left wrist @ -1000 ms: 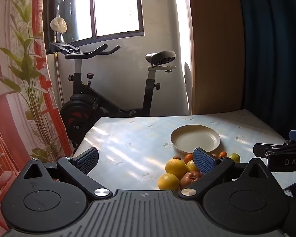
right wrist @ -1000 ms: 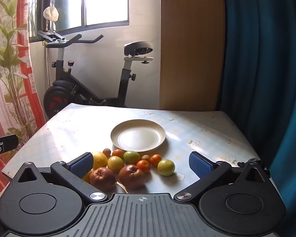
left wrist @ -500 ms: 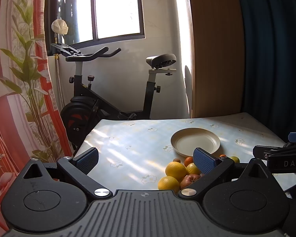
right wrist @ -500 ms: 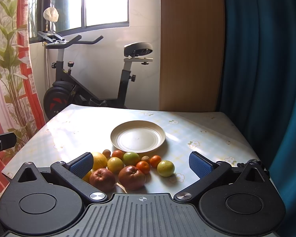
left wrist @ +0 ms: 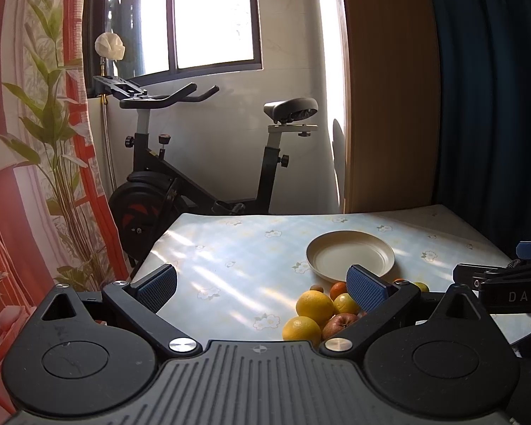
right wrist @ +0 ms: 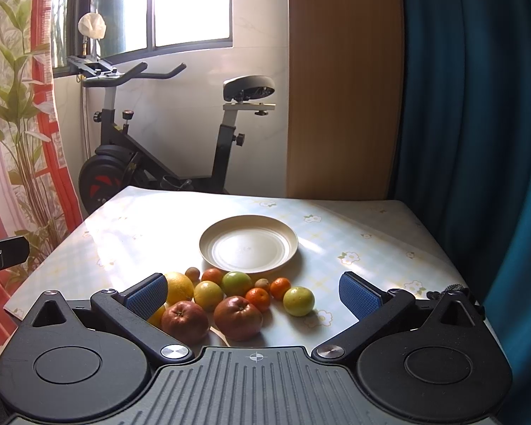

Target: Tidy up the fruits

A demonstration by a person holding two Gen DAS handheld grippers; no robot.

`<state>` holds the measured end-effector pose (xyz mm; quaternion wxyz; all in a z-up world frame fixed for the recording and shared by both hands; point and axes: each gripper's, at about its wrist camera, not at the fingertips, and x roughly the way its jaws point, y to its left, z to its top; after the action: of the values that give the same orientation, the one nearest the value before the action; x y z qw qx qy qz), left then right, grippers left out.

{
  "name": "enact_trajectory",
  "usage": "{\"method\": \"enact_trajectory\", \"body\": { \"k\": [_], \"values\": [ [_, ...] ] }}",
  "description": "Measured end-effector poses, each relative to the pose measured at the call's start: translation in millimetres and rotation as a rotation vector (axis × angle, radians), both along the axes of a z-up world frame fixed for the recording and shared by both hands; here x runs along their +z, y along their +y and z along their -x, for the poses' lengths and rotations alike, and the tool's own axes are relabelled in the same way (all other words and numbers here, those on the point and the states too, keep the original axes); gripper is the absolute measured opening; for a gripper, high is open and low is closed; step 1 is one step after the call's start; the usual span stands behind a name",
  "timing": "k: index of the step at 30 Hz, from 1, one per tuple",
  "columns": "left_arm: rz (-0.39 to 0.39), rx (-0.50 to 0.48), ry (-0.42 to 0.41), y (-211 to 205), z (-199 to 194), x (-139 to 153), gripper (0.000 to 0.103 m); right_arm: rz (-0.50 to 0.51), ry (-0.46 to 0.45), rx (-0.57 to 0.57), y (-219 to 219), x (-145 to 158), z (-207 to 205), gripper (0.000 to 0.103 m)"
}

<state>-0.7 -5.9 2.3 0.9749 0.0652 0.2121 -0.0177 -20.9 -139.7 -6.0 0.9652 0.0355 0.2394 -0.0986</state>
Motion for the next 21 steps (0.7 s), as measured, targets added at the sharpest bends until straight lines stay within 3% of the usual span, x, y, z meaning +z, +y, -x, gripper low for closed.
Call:
{"method": "enact_trajectory", "body": {
  "k": [21],
  "values": [
    [0.018, 0.004, 0.008, 2.9, -0.6, -2.6, 0.103, -0.003, 0.002, 0.003, 1.0, 1.8, -0.1, 0.103]
  ]
}}
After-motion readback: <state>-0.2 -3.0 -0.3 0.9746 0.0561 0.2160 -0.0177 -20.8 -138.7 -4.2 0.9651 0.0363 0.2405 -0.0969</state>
